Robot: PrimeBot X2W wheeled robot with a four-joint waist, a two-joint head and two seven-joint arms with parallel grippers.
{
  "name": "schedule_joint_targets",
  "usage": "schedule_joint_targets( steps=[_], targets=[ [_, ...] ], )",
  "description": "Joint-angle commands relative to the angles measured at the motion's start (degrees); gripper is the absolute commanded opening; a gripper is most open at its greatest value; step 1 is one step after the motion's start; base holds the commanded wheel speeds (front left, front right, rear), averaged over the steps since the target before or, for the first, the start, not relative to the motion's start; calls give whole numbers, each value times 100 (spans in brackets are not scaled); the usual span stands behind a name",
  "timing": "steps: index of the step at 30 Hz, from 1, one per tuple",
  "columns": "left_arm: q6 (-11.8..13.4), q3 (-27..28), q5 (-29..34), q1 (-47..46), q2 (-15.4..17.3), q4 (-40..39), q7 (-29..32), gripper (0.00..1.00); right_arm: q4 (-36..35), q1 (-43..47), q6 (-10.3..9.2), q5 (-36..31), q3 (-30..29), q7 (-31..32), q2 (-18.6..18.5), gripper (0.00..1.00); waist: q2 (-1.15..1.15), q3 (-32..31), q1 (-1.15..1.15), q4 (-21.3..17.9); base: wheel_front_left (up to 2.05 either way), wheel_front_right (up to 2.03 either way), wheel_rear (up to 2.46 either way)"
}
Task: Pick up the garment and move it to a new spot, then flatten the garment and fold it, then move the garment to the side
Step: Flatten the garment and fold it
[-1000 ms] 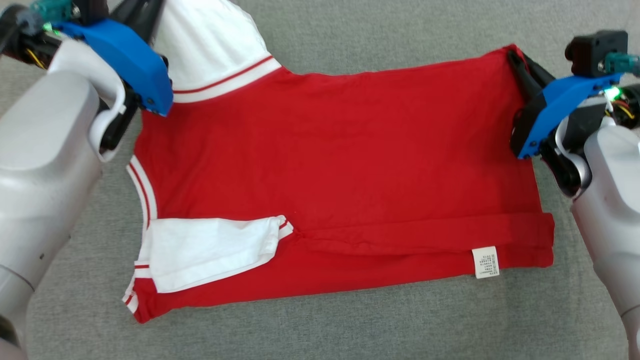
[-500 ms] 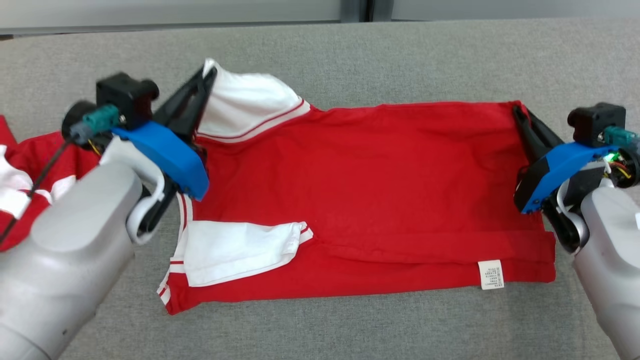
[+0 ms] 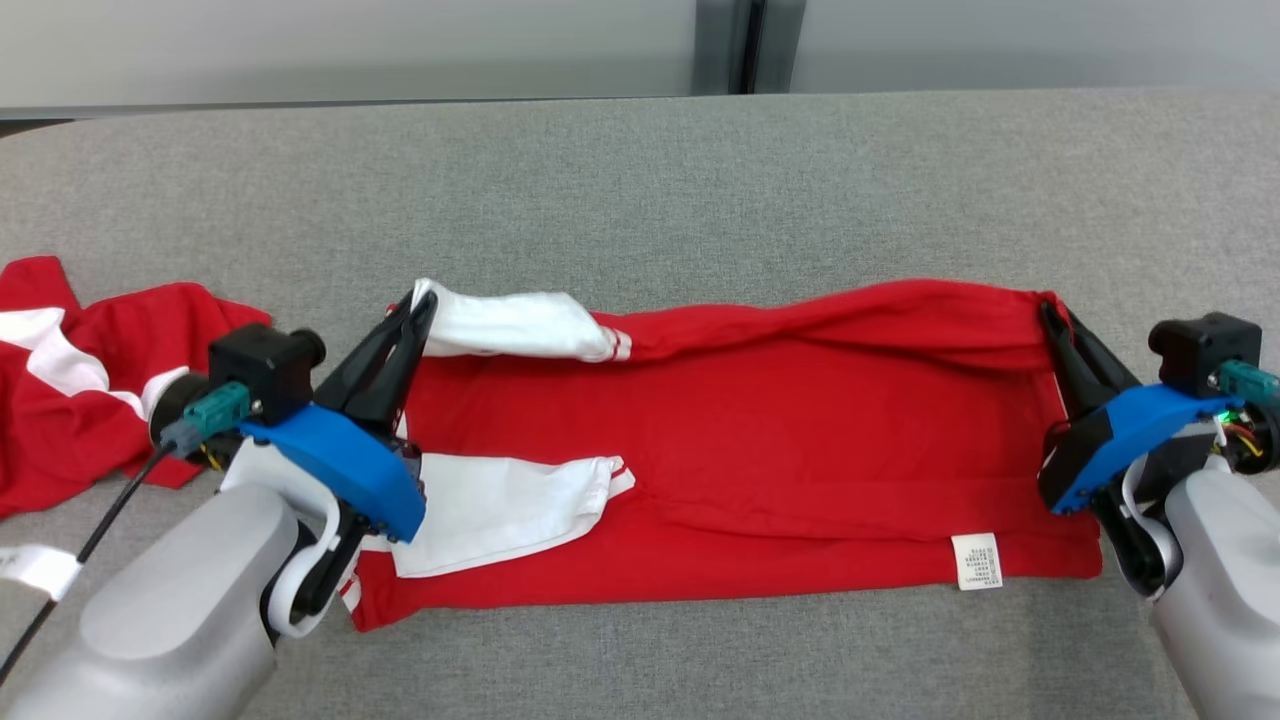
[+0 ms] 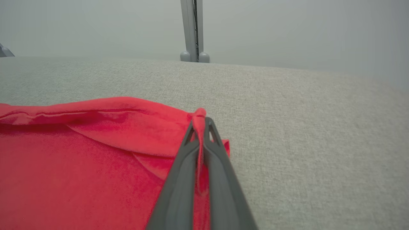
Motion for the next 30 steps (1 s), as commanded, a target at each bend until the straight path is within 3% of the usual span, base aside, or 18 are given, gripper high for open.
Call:
schedule_joint_targets(
  steps=[1, 9, 10, 11, 12, 22, 30],
  targets=[
    [74, 99, 17, 137, 11, -53, -25, 0, -43, 172, 1, 50, -37, -55, -1, 0, 0, -29, 1, 5, 0, 0, 0],
    [181, 428, 76, 877, -71, -166, -26, 0, -189, 737, 1, 205, -118, -213, 78, 0, 0, -218, 1, 13, 0, 0, 0],
    [190, 460, 101, 938, -95, -177, -26, 18, -201, 777, 1, 228, -128, -231, 75, 27, 0, -237, 1, 15, 0, 0, 0],
    [185, 522, 90, 1014, -135, -204, -26, 95, -223, 809, 1, 276, -170, -250, 88, 100, 0, -258, 1, 16, 0, 0, 0],
    [174, 602, 104, 1086, -182, -223, -26, 100, -254, 856, 1, 292, -190, -289, 96, 100, 0, -282, 1, 18, 0, 0, 0],
    [388, 1847, 946, 1777, -493, -673, -26, 100, -648, 1216, 1, 351, -511, -432, 5, 100, 0, -451, 1, 16, 0, 0, 0],
    [429, 3413, 2369, 2521, -1143, -1281, -25, 100, -304, 1166, 1, 235, -905, -139, 194, 100, 0, -389, 1, 131, 0, 0, 0]
  ],
)
